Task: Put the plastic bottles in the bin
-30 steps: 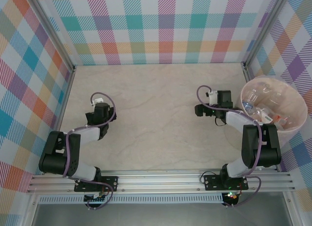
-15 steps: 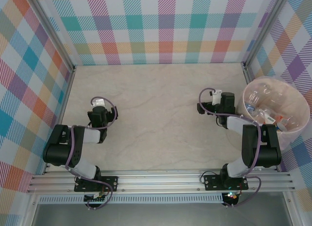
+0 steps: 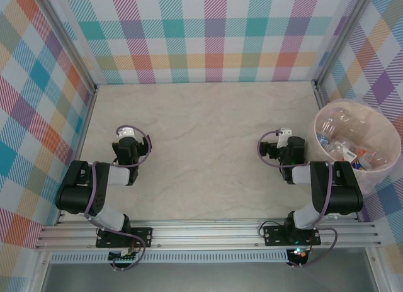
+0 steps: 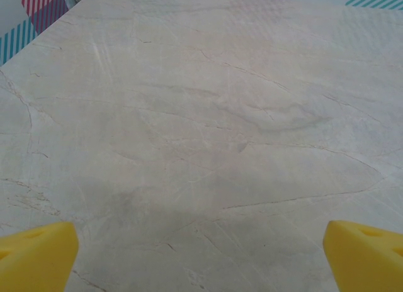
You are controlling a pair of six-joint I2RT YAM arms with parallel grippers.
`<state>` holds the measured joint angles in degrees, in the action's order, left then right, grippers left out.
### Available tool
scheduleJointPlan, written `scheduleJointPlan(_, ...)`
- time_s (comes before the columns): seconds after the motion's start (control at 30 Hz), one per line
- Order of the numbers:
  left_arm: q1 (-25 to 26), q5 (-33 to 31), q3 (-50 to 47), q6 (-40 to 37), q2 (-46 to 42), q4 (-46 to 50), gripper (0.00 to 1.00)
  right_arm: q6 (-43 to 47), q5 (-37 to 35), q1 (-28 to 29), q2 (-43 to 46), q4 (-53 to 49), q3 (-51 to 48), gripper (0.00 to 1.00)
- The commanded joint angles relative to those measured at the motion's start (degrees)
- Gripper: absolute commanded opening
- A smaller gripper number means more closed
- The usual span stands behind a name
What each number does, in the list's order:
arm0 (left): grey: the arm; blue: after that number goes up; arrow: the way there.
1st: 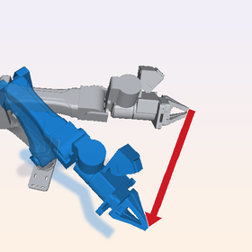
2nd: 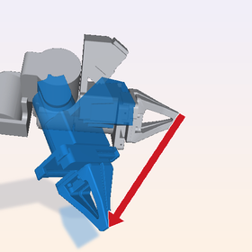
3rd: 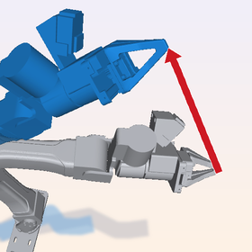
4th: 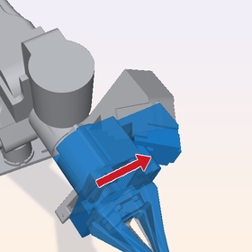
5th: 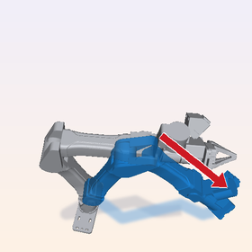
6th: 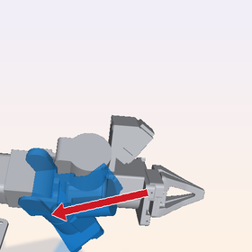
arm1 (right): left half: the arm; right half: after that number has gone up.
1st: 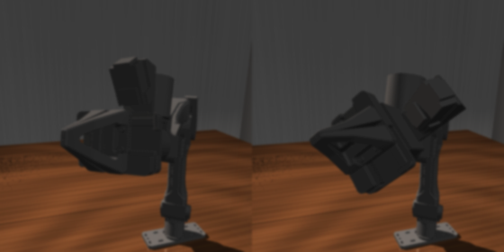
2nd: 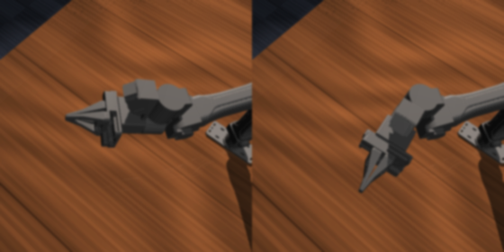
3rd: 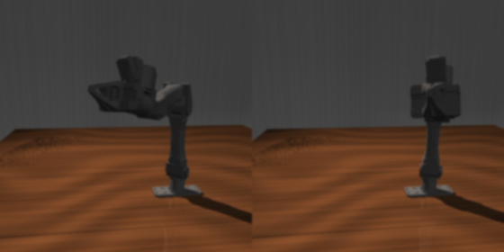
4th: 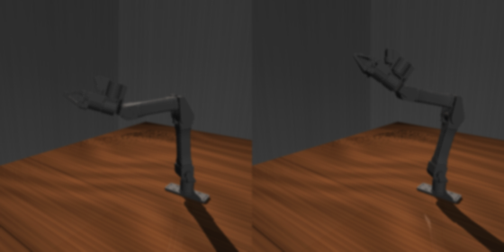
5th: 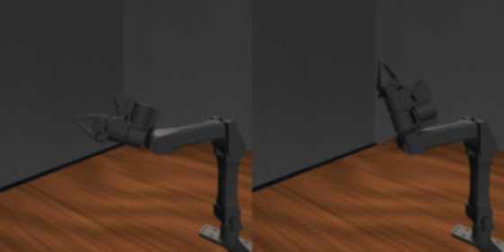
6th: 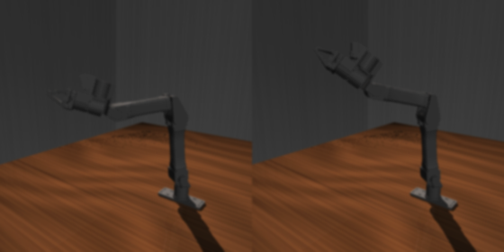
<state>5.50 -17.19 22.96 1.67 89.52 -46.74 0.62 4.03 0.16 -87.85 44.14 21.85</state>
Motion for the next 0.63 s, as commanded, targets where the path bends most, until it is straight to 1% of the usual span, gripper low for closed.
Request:
scheduleJointPlan(0.0, 0.1, -0.6, -0.4, -0.3, -0.1, -2.2, 1.00, -1.3, -1.3, -0.4, -0.2, 3.1, 1.9, 1.00)
scheduleJointPlan(0.6, 0.1, -0.5, -0.3, -0.4, -0.1, -2.1, 1.00, -1.2, -1.2, -0.3, -0.2, 3.2, 1.9, 1.00)
